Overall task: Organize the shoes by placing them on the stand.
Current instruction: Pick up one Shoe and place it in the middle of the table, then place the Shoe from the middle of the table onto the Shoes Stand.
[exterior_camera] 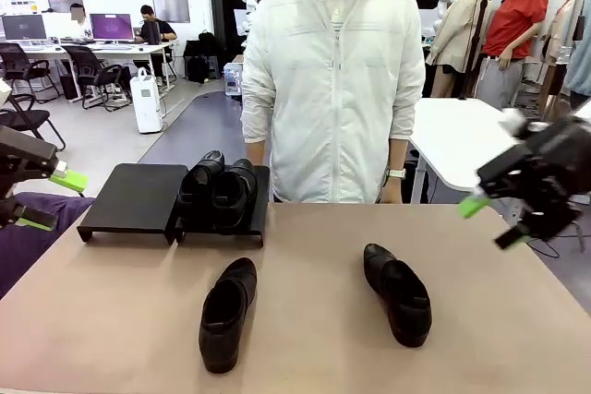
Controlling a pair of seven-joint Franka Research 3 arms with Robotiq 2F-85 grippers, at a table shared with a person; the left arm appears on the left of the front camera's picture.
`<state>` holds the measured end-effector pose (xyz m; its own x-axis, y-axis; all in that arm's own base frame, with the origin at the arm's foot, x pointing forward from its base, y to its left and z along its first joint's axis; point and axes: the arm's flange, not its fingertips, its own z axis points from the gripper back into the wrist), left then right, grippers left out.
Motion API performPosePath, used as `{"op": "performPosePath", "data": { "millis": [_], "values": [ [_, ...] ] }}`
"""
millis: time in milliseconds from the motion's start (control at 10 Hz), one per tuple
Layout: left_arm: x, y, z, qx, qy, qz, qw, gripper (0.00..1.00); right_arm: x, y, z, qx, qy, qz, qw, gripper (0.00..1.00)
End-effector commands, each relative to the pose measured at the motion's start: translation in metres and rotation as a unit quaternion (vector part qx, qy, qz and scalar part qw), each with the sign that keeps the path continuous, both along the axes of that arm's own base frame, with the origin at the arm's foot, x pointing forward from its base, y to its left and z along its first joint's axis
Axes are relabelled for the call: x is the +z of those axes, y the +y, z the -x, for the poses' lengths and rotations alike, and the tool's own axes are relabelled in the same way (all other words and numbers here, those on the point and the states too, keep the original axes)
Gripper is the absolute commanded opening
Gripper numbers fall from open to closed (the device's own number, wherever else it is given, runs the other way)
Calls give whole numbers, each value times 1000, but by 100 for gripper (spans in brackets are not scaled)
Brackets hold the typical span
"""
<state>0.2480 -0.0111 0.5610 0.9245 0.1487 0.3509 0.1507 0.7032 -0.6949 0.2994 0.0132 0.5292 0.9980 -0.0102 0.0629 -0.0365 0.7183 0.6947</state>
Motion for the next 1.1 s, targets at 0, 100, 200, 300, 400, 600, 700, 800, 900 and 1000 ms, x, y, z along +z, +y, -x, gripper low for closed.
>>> {"op": "performPosePath", "data": {
  "millis": [0, 100, 200, 300, 400, 600, 700, 800, 900, 1000],
  "values": [
    [0, 2, -1, -9, -7, 8, 1000, 97, -16, -13, 11, -61, -40, -49, 996, 100],
    [0, 2, -1, -9, -7, 8, 1000, 97, 0, 0, 0, 0, 0, 0, 1000, 100],
    [0, 2, -1, -9, -7, 8, 1000, 97, 0, 0, 0, 0, 0, 0, 1000, 100],
    [0, 2, -1, -9, -7, 8, 1000, 97, 0, 0, 0, 0, 0, 0, 1000, 100],
    [0, 2, -1, -9, -7, 8, 1000, 97, 0, 0, 0, 0, 0, 0, 1000, 100],
    [0, 2, -1, -9, -7, 8, 1000, 97, 0, 0, 0, 0, 0, 0, 1000, 100],
    [0, 2, -1, -9, -7, 8, 1000, 97, 0, 0, 0, 0, 0, 0, 1000, 100],
    [0, 2, -1, -9, -7, 8, 1000, 97, 0, 0, 0, 0, 0, 0, 1000, 100],
    [0, 2, -1, -9, -7, 8, 1000, 97, 0, 0, 0, 0, 0, 0, 1000, 100],
    [0, 2, -1, -9, -7, 8, 1000, 97, 0, 0, 0, 0, 0, 0, 1000, 100]
  ]
}}
